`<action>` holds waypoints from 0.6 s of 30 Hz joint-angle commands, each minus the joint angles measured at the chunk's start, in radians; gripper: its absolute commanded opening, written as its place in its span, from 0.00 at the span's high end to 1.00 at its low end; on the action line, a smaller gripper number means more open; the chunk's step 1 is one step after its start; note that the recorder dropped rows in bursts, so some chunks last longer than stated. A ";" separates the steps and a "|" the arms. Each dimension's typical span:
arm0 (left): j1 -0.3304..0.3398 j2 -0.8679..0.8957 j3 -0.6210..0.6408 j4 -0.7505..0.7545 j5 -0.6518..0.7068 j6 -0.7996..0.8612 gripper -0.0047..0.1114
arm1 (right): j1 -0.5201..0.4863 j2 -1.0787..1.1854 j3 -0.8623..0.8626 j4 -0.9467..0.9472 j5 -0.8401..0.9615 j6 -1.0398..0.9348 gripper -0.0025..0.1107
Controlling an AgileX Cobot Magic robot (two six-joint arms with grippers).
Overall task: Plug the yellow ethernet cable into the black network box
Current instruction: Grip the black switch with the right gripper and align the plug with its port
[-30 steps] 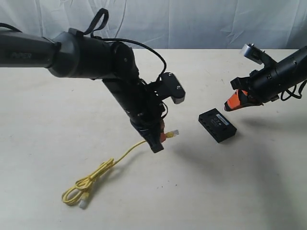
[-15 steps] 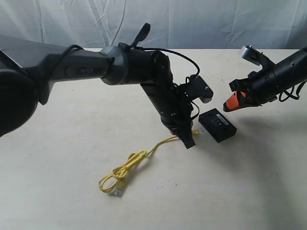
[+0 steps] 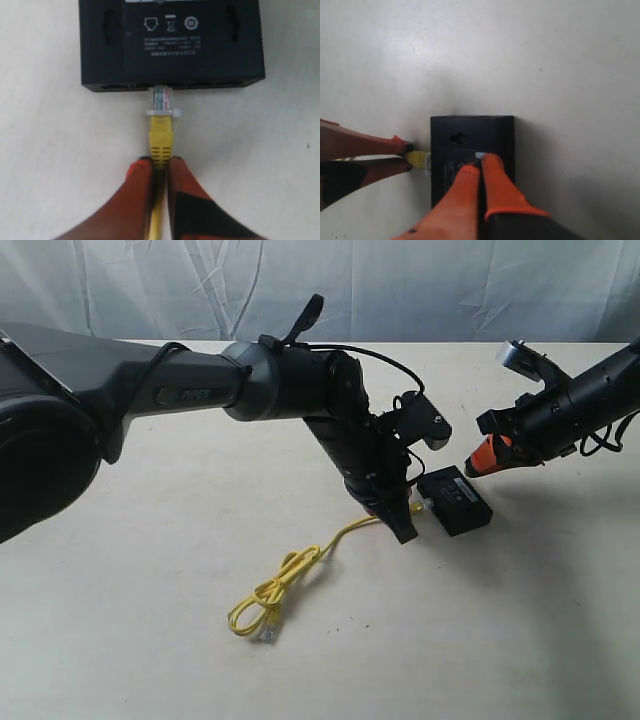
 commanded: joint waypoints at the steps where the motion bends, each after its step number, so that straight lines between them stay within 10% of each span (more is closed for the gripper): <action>1: -0.006 0.011 -0.005 -0.005 -0.029 -0.024 0.96 | -0.007 -0.002 -0.006 -0.023 -0.005 -0.009 0.98; 18: -0.006 0.011 -0.005 -0.033 0.100 -0.015 0.96 | -0.005 0.003 -0.006 -0.044 -0.036 -0.007 0.98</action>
